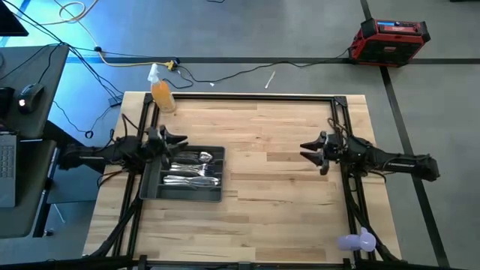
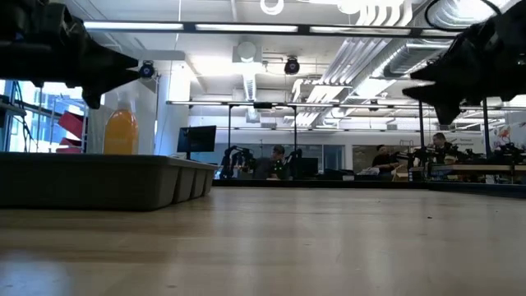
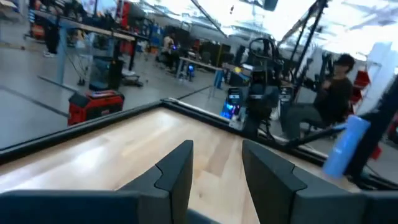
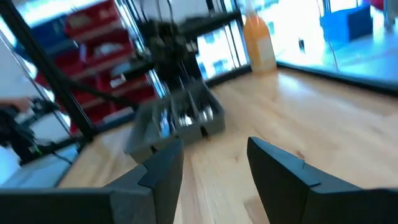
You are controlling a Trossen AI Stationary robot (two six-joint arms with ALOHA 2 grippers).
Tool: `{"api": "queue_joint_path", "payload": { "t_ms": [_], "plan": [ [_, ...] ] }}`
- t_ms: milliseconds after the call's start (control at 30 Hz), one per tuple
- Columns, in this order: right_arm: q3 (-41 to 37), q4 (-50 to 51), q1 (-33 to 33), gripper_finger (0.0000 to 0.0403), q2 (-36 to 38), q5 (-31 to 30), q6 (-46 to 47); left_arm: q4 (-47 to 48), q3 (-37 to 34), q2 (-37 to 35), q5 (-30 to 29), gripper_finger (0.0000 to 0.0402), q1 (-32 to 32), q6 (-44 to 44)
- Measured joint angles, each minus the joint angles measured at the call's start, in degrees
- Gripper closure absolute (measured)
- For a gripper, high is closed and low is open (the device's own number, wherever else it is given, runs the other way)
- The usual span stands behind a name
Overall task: Sort silverware
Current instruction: Return to Home Position
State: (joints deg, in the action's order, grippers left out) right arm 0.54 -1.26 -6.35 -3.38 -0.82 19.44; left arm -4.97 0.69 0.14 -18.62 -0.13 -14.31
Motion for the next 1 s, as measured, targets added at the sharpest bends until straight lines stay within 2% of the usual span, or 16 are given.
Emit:
{"api": "queue_joint_path", "payload": {
  "t_ms": [67, 267, 600, 1000],
  "plan": [
    [-0.02, -0.18, 0.00, 0.0236, 3.36, 0.00, 0.00, -0.26, 0.02, 0.00, -0.06, 0.0283, 0.85, -0.02],
    [-0.02, -3.10, 1.42, 0.0236, 3.35, -0.11, 0.01, 0.78, 0.04, 0.02, -0.08, 0.0283, 3.70, -0.04],
    [-0.04, -0.32, 11.79, 0.0236, 3.35, -0.04, 0.00, 1.90, 0.04, 0.00, -0.06, 0.0283, 5.43, -0.04],
    [-0.04, 0.00, 12.37, 0.0236, 3.35, -0.03, 0.00, 1.99, 0.04, 0.02, -0.04, 0.0283, 5.43, -0.04]
  ]
}}
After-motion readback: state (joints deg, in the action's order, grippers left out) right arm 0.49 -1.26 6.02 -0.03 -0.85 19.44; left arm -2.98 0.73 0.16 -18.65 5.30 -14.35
